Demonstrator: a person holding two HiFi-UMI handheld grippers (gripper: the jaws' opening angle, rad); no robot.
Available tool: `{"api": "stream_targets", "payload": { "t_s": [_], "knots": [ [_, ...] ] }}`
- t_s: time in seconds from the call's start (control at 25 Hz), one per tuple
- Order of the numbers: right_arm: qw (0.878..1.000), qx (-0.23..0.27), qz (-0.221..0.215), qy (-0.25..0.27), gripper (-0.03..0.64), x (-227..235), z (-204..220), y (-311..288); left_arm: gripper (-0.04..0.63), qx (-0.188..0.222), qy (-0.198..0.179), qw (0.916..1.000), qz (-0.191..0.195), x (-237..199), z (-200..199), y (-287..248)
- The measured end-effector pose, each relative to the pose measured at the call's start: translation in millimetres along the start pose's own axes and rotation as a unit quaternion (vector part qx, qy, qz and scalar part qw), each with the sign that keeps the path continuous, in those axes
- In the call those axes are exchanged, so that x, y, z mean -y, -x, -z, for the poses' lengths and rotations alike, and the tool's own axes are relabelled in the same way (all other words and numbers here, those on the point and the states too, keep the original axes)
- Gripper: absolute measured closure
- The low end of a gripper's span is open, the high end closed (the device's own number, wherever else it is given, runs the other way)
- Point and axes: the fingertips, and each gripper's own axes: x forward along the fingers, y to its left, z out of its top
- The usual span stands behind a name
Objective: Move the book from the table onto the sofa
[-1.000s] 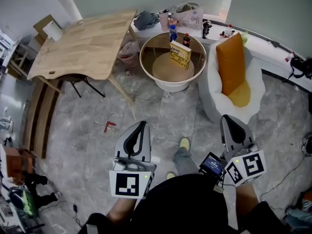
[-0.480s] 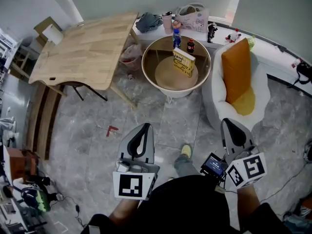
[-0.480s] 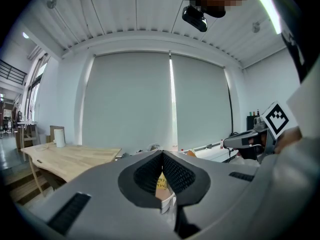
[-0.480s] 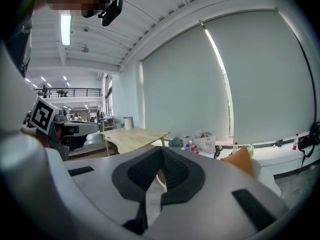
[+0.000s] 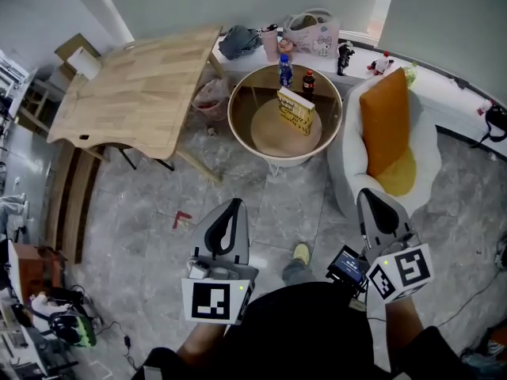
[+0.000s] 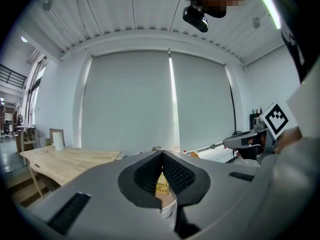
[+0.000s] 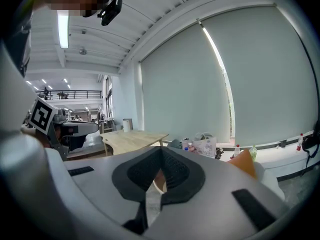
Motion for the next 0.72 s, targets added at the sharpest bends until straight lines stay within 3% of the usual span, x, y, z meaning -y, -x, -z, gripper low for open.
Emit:
{"api": "stream_targets", "payload": {
  "t_s": [0.72],
  "knots": [
    [1.0, 0.017, -0.004, -0.01, 0.607, 28.9, -13.5, -21.7, 0.589, 0.015, -0.024, 0.9996, 0.0, 2.1, -22.4, -33.8]
  ]
}}
